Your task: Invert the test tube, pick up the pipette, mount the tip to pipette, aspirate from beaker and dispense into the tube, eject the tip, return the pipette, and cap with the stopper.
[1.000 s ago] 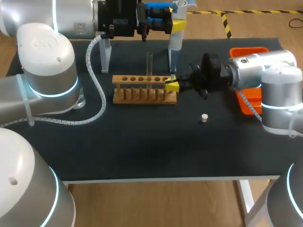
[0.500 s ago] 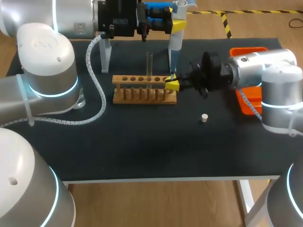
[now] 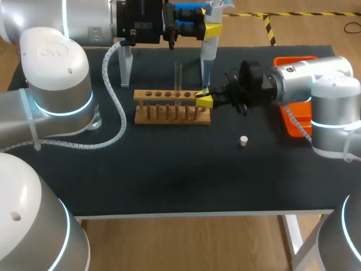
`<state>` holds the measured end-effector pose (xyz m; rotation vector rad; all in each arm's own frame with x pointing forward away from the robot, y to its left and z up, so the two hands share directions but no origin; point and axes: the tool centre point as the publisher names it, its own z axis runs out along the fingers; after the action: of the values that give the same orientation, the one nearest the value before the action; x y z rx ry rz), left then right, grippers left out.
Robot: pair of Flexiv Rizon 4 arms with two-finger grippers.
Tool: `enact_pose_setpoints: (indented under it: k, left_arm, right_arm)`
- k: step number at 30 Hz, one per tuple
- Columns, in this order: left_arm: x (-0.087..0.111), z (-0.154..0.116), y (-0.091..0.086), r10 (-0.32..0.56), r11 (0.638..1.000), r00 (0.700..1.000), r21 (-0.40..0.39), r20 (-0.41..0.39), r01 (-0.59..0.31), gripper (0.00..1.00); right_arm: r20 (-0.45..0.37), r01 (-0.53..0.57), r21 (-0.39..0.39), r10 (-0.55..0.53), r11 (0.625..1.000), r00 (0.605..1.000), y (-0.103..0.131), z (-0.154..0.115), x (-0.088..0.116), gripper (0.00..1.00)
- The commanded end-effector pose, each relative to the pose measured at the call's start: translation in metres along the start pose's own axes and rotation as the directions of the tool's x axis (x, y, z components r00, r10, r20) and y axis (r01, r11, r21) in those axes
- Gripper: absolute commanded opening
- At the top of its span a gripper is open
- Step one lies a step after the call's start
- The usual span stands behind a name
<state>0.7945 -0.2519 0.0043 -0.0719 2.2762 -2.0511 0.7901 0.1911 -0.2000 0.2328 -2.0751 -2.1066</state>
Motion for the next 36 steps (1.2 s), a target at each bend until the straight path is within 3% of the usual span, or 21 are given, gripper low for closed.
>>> enact_pose_setpoints:
  k: [1, 36]
  left_arm:
    - [0.001, -0.001, 0.0, 0.0, 1.0, 1.0, 0.001, 0.002, 0.0, 0.0]
    - [0.001, -0.001, 0.0, 0.0, 1.0, 1.0, 0.001, 0.002, 0.0, 0.0]
  right_arm:
    - [-0.003, 0.0, 0.003, 0.0, 1.0, 1.0, 0.001, 0.0, 0.001, 0.0]
    - [-0.001, -0.011, -0.026, 0.011, 1.0, 1.0, 0.014, 0.002, 0.001, 0.0]
